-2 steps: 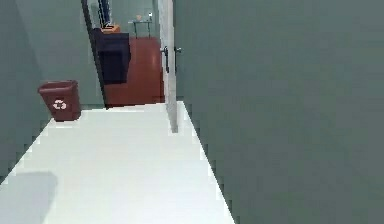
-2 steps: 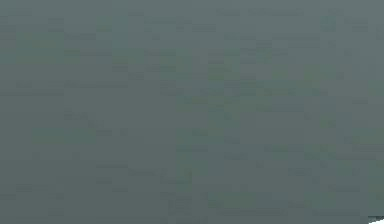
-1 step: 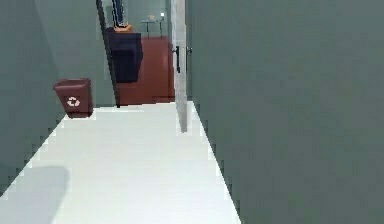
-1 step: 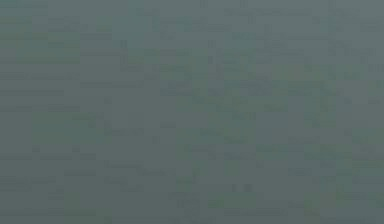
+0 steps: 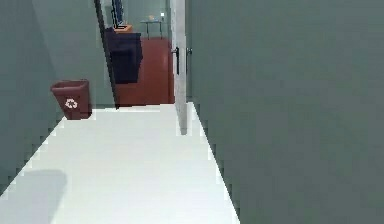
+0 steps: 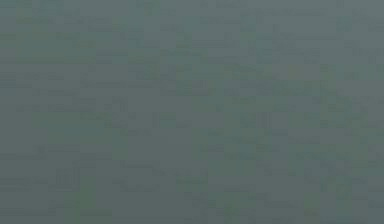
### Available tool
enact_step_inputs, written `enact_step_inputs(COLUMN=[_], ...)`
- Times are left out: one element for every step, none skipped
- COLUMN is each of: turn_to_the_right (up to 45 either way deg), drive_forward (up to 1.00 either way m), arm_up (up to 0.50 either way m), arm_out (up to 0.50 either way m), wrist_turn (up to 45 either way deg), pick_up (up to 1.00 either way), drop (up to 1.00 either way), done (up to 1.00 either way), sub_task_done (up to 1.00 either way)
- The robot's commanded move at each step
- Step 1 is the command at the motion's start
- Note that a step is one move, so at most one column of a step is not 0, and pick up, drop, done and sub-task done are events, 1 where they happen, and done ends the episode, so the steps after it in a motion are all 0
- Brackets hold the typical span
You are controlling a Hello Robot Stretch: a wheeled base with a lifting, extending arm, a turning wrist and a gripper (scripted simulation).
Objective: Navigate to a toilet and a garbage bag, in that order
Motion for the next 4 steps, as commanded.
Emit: enact_step_inputs(turn_to_the_right=[-9.0,0.0,-9.0,0.0], drive_forward=[0.0,1.0,0.0,0.05], arm_up=[0.0,0.0,0.0,0.0], arm_out=[0.0,0.0,0.0,0.0], wrist_turn=[0.0,0.0,0.0,0.0], pick_up=[0.0,0.0,0.0,0.0], drop=[0.0,0.0,0.0,0.0], done=[0.0,0.0,0.0,0.0], sub_task_done=[0.0,0.0,0.0,0.0])
